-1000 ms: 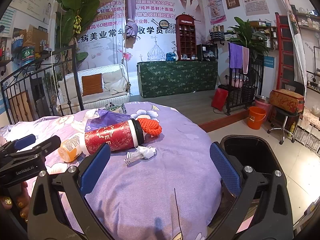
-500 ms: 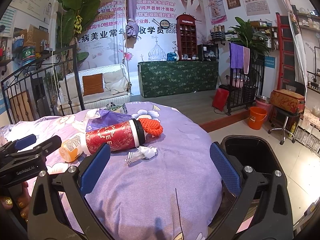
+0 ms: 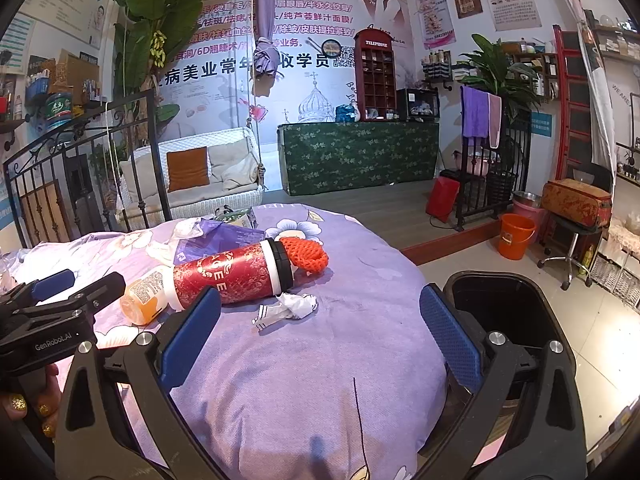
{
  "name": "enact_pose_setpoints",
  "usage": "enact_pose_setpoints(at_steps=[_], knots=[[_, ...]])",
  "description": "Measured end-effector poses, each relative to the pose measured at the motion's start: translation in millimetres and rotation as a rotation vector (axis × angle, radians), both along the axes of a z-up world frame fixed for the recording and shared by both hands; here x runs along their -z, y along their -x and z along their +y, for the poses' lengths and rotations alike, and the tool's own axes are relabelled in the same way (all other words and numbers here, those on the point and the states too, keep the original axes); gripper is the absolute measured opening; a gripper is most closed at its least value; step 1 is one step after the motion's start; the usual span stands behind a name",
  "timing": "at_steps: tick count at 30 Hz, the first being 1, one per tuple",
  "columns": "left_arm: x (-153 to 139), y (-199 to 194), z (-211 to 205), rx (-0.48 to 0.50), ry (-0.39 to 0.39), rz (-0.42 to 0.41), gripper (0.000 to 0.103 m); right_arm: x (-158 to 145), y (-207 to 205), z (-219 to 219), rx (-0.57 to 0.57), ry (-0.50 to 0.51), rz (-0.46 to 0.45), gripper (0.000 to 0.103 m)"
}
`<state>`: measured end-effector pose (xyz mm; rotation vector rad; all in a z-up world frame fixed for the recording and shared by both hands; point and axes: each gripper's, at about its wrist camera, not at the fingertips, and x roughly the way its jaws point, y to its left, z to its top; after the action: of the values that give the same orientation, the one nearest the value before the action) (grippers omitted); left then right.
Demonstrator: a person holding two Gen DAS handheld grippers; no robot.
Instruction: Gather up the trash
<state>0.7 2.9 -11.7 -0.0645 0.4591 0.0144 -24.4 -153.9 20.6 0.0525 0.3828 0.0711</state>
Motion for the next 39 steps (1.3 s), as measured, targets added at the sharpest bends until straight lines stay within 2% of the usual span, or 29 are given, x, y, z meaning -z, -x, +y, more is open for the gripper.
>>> enact_pose_setpoints(at_steps=[9, 15, 22, 27, 31, 39], knots=[[2, 0, 1, 0.000, 0.001, 0.005, 0.097, 2, -2, 3, -0.009, -0.001, 0.009, 0.098], [10, -4, 6, 0.001, 0.010, 0.038, 0.097, 9, -10, 10, -0.030, 0.008, 0.054, 0.098], [26, -19, 22, 0.001, 0.040, 0.161, 0.097, 27, -32, 17, -0.076, 0.006, 0.186, 0.098], [35, -25, 39, -0.038, 0.043, 0.217, 0.097, 42, -55, 24, -0.125, -0.005, 0.282, 0.098], [39, -29, 46, -0.060, 0.006, 0.247, 0.097, 55, -84, 29, -0.149, -0.019, 0.359, 0.098], [42, -52, 73, -0.030, 0.010, 0.345, 0.097, 72, -140, 43, -0.183, -0.029, 0.487, 0.098]])
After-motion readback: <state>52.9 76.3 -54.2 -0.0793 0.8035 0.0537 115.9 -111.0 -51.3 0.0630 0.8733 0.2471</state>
